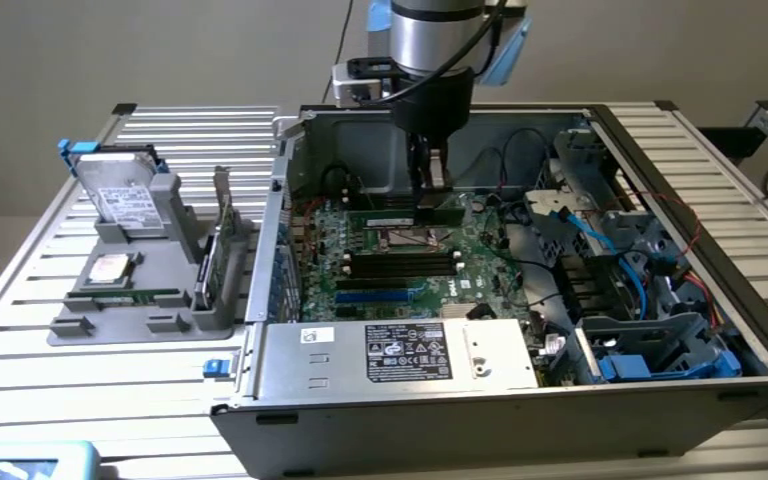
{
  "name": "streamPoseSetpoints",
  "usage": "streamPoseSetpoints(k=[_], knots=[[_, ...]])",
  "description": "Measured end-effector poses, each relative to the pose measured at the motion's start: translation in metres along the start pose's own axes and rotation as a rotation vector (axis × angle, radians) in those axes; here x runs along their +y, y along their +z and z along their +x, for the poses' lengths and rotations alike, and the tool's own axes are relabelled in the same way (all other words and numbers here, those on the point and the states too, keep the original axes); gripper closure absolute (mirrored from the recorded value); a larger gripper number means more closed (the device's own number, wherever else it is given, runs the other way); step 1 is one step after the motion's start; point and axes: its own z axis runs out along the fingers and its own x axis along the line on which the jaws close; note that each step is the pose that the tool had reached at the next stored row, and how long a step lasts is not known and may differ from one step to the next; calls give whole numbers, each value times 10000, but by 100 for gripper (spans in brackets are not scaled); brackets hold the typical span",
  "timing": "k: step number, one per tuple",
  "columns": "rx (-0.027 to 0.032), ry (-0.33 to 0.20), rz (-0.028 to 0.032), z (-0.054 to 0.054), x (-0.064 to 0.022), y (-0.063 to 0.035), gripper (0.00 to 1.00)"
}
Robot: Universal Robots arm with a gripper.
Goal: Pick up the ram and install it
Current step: 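Insert the ram into the slot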
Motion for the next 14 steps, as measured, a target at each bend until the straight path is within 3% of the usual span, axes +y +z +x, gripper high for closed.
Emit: streamPoseSetpoints(k=[14], knots=[[-4,-96,5,-11,-2,219,87]])
